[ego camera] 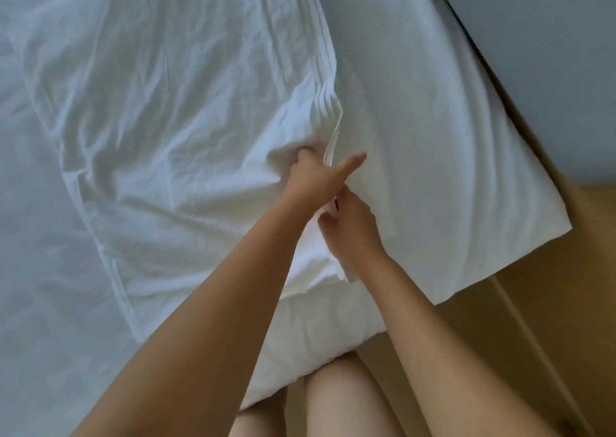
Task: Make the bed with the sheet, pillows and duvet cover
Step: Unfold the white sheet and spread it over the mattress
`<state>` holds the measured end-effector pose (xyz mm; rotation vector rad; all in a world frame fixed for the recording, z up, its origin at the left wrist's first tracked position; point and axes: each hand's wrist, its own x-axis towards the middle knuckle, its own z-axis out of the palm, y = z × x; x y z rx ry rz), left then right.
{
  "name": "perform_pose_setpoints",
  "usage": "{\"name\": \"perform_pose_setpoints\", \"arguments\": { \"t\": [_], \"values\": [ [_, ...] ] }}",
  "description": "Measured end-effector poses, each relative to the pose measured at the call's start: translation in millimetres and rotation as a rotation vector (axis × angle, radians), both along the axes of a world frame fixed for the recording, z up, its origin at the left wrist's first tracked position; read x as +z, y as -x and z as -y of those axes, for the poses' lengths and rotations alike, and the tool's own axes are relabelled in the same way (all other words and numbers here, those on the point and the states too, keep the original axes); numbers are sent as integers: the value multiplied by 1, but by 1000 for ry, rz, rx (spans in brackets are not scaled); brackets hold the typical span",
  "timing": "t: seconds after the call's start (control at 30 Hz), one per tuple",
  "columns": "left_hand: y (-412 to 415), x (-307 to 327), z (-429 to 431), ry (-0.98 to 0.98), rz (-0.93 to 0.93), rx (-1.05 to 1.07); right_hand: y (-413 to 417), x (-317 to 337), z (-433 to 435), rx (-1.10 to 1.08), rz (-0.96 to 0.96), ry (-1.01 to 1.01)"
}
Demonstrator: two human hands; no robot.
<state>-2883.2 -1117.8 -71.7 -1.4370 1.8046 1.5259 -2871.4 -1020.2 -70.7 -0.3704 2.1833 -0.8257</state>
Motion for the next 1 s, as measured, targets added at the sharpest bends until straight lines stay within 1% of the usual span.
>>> {"name": "perform_pose_setpoints", "arguments": {
  "t": [0.07, 0.13, 0.17, 0.2, 0.23, 0.3, 0.33, 0.4, 0.43, 0.5, 0.53, 0.6, 0.63, 0.67, 0.73, 0.83, 1.0],
  "values": [
    [3, 0, 9, 69, 48, -39, -7, 5, 5, 69, 57, 96],
    [-1, 2, 22, 175, 79, -75, -8, 7, 7, 91, 224, 205],
    [-6, 4, 28, 214, 68, -83, -6, 9, 7, 49, 317, 277],
    [-12, 7, 35, 250, 46, -100, -3, 11, 8, -27, 361, 338],
    [-20, 10, 42, 288, 26, -119, 2, 12, 11, -124, 355, 374],
    [-37, 17, 54, 365, -1, -118, 14, 13, 24, -278, 357, 365],
    [-47, 21, 60, 400, -2, -107, 21, 14, 37, -296, 420, 353],
    [-66, 27, 72, 440, 4, -112, 33, 20, 73, -257, 582, 338],
    [-73, 30, 78, 441, 5, -132, 36, 23, 95, -228, 620, 333],
    [-86, 32, 87, 436, -4, -172, 35, 30, 142, -195, 594, 270],
    [-92, 35, 90, 450, -16, -187, 31, 31, 162, -149, 535, 200],
    [-107, 40, 97, 562, -42, -262, 19, 30, 194, 33, 364, 12],
    [-117, 42, 102, 626, -39, -298, 12, 31, 206, 106, 283, -52],
    [-128, 46, 108, 670, -44, -299, 4, 32, 216, 142, 232, -71],
    [-154, 55, 124, 696, -83, -233, -19, 39, 235, 148, 199, -8],
    [-206, 71, 154, 693, -119, -74, -74, 53, 265, 170, 182, 121],
    [-331, 104, 206, 779, -182, 61, -196, 83, 334, 259, 196, 273]
  ]
}}
